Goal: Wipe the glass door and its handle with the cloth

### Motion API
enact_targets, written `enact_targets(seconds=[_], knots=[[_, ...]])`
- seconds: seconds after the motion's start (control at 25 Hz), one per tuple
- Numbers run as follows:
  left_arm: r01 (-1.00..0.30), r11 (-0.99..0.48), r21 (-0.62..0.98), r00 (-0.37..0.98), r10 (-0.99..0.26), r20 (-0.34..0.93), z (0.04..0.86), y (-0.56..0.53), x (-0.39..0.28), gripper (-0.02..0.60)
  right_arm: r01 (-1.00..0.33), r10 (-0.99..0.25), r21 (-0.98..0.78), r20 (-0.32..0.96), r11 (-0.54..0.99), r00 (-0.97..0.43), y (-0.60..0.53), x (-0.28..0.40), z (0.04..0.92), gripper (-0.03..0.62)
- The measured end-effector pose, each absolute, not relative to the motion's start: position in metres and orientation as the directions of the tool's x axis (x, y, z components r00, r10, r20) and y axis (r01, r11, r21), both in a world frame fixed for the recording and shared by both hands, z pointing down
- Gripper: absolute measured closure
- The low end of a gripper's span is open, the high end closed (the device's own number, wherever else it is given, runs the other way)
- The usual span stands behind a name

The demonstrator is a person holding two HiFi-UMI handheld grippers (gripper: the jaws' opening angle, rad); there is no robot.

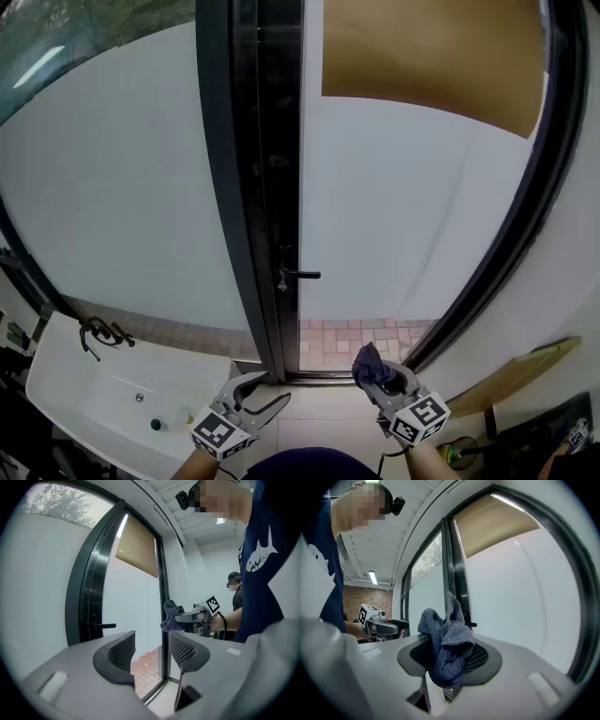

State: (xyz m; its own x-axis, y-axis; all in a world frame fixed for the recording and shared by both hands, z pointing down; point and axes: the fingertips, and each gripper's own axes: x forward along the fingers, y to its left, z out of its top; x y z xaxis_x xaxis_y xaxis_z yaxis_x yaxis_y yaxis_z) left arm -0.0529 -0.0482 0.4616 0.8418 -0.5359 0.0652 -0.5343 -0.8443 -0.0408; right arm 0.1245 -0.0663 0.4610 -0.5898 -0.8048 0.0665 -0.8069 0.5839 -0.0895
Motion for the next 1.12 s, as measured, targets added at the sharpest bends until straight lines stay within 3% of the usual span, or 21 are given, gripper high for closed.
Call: enact_targets(seconds=[0.16, 0.44, 1.12], knots=[[-0.529, -0.848, -0.031, 0.846, -0.53, 0.061, 0.459, -0.049, -0.065, 0.36, -0.804, -0.802, -0.059, 0.065, 0.591, -0.594, -0.077, 0.106, 0.457, 0.447], [-0.509, -0.861, -0.017, 0.857, -0.508, 0.08, 0.47, -0.05, -0.08, 0.36, -0.783, -0.796, 0.145, 0.113, 0.605, -0.595, -0.109, 0.065, 0.446, 0.447], [-0.594, -0.805, -0.02, 0.8, -0.593, 0.094, 0.468, -0.095, -0.062, 0.36, -0.535, -0.698, 0.504, 0.211, 0.678, -0.685, -0.288, -0.018, 0.425, 0.447]])
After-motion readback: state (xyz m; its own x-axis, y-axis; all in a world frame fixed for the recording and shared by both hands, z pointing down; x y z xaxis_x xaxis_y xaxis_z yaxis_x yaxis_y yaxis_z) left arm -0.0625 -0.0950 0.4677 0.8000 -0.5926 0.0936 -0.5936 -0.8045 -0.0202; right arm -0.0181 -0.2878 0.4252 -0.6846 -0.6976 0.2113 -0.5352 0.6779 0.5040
